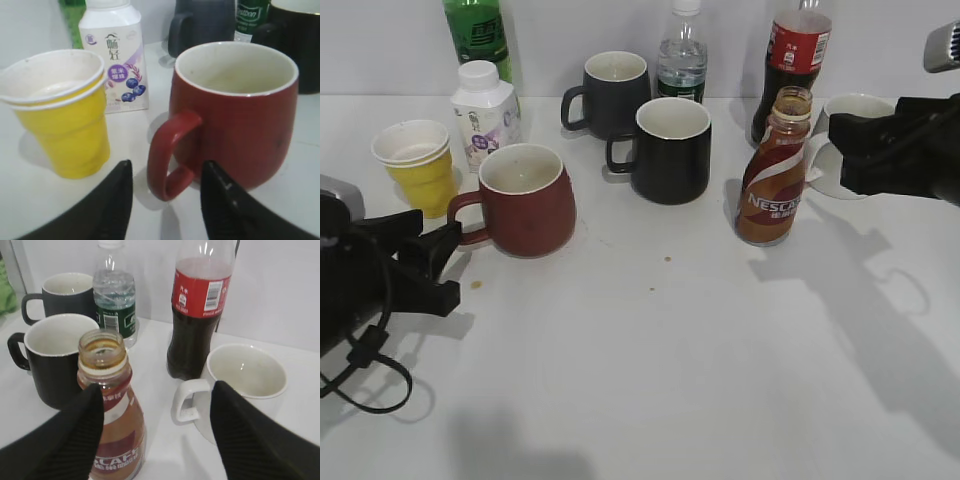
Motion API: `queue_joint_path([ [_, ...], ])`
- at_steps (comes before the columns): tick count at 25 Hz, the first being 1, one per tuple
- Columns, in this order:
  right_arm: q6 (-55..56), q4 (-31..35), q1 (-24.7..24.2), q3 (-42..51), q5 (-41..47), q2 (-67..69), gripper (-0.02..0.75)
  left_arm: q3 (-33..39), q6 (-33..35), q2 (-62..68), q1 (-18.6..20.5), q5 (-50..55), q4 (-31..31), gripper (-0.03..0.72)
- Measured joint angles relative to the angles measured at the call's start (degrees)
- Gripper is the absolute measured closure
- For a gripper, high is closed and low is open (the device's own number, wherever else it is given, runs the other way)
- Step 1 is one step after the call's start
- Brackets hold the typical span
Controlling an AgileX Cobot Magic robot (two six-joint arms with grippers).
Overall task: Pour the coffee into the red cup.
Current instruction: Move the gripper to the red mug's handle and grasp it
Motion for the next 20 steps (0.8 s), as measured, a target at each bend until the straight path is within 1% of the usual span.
queue_joint_path([
  [6, -0.05, 0.00, 0.00, 0.00, -0.07, 0.06, 0.237, -2.35, -0.11, 6.03, 0.00, -3.10, -0.10, 0.337],
  [10, -0.05, 0.00, 0.00, 0.00, -0.07, 0.06, 0.237, -4.50, -0.11, 7.73, 0.00, -3.93, -2.66, 0.337],
  [14, -0.05, -0.05, 0.00, 0.00, -0.16, 0.06, 0.237, -6.50, -0.11, 8.92, 0.00, -4.07, -3.67, 0.340],
  [20, -0.05, -0.05, 0.00, 0.00, -0.26, 0.06, 0.237, -9.53, -0.11, 12.37, 0.00, -3.23, -4.21, 0.386],
])
